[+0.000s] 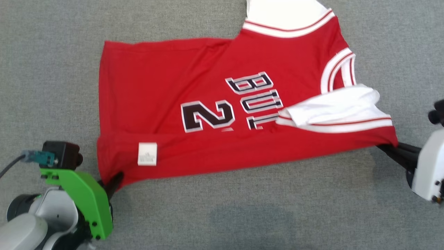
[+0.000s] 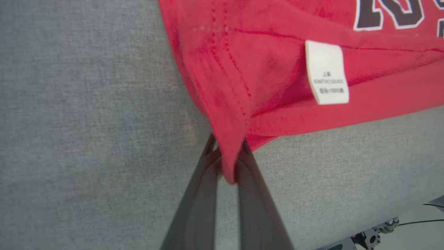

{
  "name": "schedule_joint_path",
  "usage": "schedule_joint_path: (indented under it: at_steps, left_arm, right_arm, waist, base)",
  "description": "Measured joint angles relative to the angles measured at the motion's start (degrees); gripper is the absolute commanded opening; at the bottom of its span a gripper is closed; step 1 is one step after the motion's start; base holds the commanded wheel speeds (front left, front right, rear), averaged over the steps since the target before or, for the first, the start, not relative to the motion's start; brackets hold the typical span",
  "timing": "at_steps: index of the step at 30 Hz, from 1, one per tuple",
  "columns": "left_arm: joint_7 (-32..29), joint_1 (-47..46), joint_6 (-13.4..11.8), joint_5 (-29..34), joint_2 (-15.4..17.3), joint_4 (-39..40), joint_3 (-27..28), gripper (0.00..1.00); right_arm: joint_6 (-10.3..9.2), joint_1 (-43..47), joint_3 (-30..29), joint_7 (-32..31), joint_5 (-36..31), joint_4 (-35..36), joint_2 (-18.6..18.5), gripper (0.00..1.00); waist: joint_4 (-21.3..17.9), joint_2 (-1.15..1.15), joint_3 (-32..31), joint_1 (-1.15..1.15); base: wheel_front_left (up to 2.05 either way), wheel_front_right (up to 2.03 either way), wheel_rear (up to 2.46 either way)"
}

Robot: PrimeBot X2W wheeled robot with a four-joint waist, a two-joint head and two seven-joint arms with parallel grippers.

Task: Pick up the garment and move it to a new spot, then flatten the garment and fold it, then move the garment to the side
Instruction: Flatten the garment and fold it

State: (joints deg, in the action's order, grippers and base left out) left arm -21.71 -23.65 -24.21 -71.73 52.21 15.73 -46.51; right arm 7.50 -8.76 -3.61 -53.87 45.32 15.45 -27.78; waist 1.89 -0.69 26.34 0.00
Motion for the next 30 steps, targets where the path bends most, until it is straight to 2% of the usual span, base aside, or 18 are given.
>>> schedule_joint_path:
  at_steps: [6, 11, 12, 13, 14, 15, 17, 20, 25, 27, 30]
  left_arm:
    - [1.0, 6.7, -1.6, -1.6, 5.1, 8.0, 0.1, 0.00]
    - [3.7, 10.8, -2.4, -3.2, 4.8, 9.7, -0.2, 0.00]
    - [4.2, 11.3, -2.5, -3.2, 4.3, 9.8, -0.4, 0.19]
    - [4.2, 11.6, -2.5, -3.2, 3.8, 9.9, -0.8, 0.65]
    - [4.2, 11.7, -2.5, -3.2, 3.5, 9.9, -1.1, 1.00]
    - [4.3, 11.8, -2.4, -3.2, 3.3, 9.9, -1.3, 1.00]
    - [4.8, 11.8, -2.5, -2.8, 3.7, 9.9, -0.9, 1.00]
    - [5.3, 11.6, -3.0, -2.4, 6.4, 10.5, 0.8, 1.00]
    - [5.1, 6.2, -4.1, -1.4, 11.7, 11.6, 6.4, 1.00]
    - [4.7, 4.4, -4.1, -1.2, 11.5, 11.4, 7.2, 1.00]
    - [1.7, -1.9, -3.3, 1.4, 10.1, 10.1, 7.0, 1.00]
  right_arm:
    - [0.01, 9.5, -6.9, -4.7, 2.3, 5.4, -0.4, 0.00]
    - [0.02, 13.2, -8.0, -5.6, 2.4, 8.3, 1.3, 0.00]
    - [0.01, 13.3, -7.8, -5.6, 2.1, 8.5, 1.4, 0.31]
    - [-0.01, 13.4, -7.6, -5.8, 1.8, 8.7, 1.2, 0.47]
    - [-0.02, 13.6, -7.5, -5.7, 1.7, 8.8, 1.3, 0.95]
    - [-0.02, 13.8, -7.6, -5.4, 1.4, 9.0, 1.2, 1.00]
    - [-0.01, 13.7, -8.5, -4.3, 0.7, 9.6, 0.8, 1.00]
    - [-0.01, 11.8, -10.8, -2.8, 0.2, 10.9, -1.2, 1.00]
    - [-0.01, -0.6, -11.2, 0.9, -0.5, 10.3, -3.6, 1.00]
    - [-0.04, -3.8, -10.1, 1.2, -1.1, 9.1, -3.6, 1.00]
    - [-0.02, -13.3, -5.3, 1.3, -3.6, 4.6, -4.3, 1.00]
  waist:
    - [-0.4, 0.00, -0.2, 0.00]
    - [-1.0, 0.00, 0.3, 0.00]
    - [-1.1, 0.00, 0.4, 0.00]
    - [-1.2, 0.00, 0.5, 0.00]
    - [-1.2, 0.00, 0.6, 0.00]
    - [-1.1, 0.00, 0.7, 0.00]
    - [-0.9, 0.00, 0.7, 0.00]
    - [-0.6, 0.00, 0.9, 0.00]
    - [-0.2, 0.00, 2.7, 0.00]
    - [-0.2, 0.00, 3.2, 0.00]
    - [0.0, 0.00, 5.0, 0.00]
  base:
    - [0.00, 0.00, 0.00]
    - [0.00, 0.00, 0.00]
    - [0.00, 0.00, 0.00]
    - [0.00, 0.00, 0.00]
    - [0.00, 0.00, 0.00]
    - [0.00, 0.00, 0.00]
    - [0.00, 0.00, 0.00]
    - [0.00, 0.00, 0.00]
    - [0.00, 0.00, 0.00]
    - [0.00, 0.00, 0.00]
    - [0.00, 0.00, 0.00]
